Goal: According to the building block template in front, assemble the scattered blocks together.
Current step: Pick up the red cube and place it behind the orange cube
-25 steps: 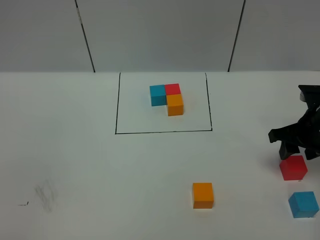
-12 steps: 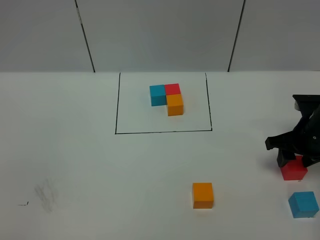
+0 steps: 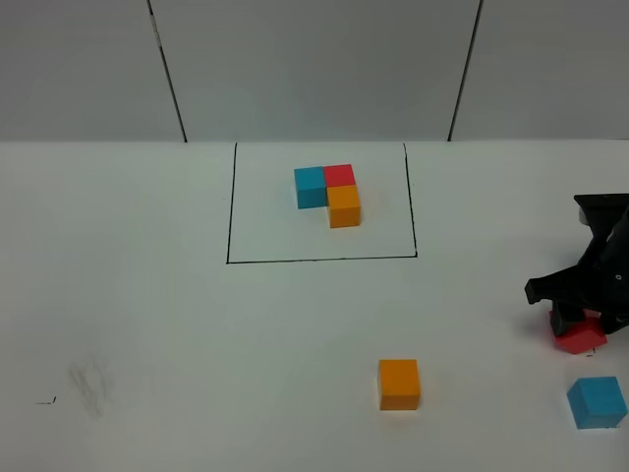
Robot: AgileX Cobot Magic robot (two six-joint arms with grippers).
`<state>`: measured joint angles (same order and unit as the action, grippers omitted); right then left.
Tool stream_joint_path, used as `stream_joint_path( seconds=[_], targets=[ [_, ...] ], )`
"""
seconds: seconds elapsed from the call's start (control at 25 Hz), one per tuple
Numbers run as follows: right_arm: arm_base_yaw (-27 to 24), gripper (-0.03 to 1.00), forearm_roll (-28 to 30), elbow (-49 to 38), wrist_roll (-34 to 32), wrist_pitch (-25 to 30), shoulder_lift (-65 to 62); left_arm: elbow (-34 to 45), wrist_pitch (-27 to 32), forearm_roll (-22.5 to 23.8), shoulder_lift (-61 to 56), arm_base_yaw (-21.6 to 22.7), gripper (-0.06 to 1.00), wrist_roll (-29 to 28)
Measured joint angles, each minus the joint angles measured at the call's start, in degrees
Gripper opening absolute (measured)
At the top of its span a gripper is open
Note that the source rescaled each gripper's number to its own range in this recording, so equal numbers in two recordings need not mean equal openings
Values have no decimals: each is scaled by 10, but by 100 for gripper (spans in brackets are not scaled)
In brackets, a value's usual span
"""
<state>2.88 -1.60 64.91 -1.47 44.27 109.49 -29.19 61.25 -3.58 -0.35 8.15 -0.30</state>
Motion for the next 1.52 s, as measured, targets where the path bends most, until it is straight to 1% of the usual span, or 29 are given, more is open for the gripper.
stream_joint_path(
  seconds=[1.16, 1.32, 1.52],
  targets=[
    [0, 20, 2, 7, -6, 1, 15, 0, 0, 0, 0, 0, 65, 0],
    [0, 20, 10, 7, -11, 3, 9, 0, 0, 0, 0, 0, 65, 0],
    [0, 18, 36, 1, -28, 6, -1, 0, 0, 0, 0, 0, 65, 0]
  ],
)
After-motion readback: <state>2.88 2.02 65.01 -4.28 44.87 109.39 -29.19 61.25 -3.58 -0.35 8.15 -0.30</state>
